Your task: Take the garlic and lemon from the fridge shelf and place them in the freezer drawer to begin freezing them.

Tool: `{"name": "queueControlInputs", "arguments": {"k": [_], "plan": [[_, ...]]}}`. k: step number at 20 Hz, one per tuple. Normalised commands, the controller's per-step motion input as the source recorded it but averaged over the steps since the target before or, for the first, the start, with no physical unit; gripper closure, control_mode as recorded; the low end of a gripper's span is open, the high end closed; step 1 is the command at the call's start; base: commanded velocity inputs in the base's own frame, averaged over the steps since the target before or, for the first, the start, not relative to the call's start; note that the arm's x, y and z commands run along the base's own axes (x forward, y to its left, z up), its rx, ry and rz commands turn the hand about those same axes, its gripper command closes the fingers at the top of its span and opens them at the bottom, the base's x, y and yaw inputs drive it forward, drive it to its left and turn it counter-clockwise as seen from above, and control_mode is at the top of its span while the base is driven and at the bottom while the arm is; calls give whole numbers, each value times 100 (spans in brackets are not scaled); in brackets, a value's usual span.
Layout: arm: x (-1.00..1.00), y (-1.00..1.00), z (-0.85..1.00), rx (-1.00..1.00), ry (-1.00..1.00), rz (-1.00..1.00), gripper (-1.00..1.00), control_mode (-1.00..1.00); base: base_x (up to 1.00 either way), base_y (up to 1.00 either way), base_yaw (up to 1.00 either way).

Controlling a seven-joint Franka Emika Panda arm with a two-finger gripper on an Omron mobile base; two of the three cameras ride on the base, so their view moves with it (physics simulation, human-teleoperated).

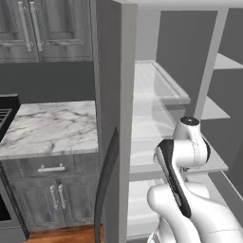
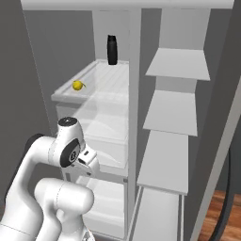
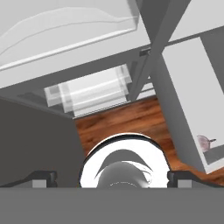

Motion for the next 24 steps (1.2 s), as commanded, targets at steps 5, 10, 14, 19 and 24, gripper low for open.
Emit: {"name": "queueControlInputs", "arguments": {"k": [5, 10, 14, 19, 24], "plan": [[0, 0, 0, 0, 0, 0, -100, 100, 26, 22, 0], [26, 19, 44, -2, -11, 5, -100, -100, 5, 13, 1], [78, 10, 92, -3, -15, 18, -100, -100, 0, 0, 0], [41, 1, 99, -8, -17, 14, -100, -100, 0, 0, 0], [29, 0, 100, -6, -17, 11, -100, -100, 0, 0, 0]]}}
